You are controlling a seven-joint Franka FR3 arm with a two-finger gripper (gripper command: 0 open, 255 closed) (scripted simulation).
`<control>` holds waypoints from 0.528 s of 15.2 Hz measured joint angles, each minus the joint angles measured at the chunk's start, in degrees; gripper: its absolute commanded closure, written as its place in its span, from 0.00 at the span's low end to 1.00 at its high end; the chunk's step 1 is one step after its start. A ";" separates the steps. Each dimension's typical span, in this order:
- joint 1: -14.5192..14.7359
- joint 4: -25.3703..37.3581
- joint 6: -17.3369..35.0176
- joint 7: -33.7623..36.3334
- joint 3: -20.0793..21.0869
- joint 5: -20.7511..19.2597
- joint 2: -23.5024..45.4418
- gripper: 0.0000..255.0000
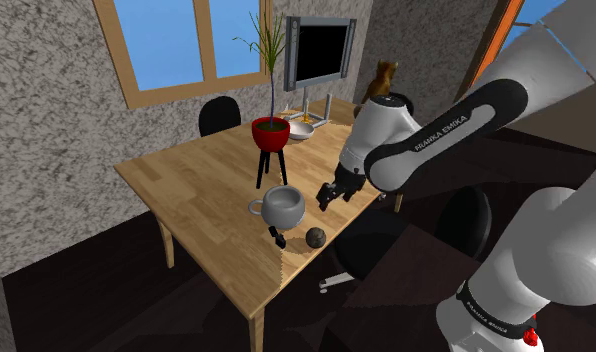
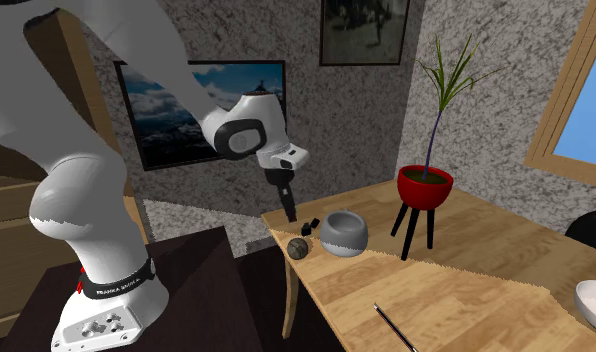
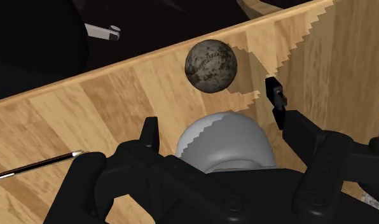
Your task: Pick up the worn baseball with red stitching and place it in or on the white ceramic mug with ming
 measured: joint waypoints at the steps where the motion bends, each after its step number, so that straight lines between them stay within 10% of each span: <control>1: -0.28 0.19 2.65 0.89 0.52 -0.56 2.90 0.00; 8: -0.05 4.41 18.15 17.10 -2.09 -18.23 23.04 0.00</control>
